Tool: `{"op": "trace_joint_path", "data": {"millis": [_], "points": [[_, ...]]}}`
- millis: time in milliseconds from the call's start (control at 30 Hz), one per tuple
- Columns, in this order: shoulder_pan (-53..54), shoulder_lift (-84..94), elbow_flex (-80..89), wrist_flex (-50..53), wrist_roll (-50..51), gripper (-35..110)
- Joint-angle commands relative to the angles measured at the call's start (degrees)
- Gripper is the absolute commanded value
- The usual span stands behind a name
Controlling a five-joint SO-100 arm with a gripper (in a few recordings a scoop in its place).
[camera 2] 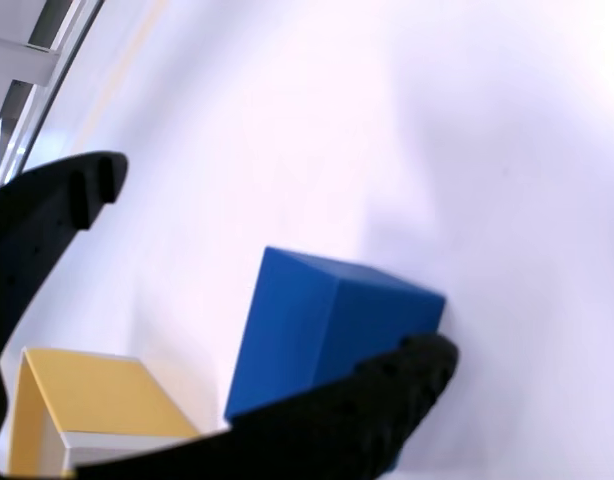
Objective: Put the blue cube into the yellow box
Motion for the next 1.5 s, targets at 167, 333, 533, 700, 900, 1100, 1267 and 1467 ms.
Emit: {"op": "trace_joint_path", "data": {"millis": [167, 333, 533, 700, 900, 1100, 1267, 1467], "points": [[-3.78, -3.16, -8.26, 5.01, 4.83, 57], [-5.19, -7.56, -11.78, 7.47, 7.73, 57], [-5.71, -11.78, -16.26, 9.93, 7.65, 54], [-6.59, -14.06, -18.54, 12.13, 5.71, 50], [-7.73, -16.7, -20.13, 12.48, 4.13, 47], [-9.23, -18.46, -21.62, 12.3, 3.25, 40], [-9.93, -19.16, -21.88, 11.25, 1.93, 32], [-10.99, -19.42, -21.97, 10.99, 0.7, 23]]}}
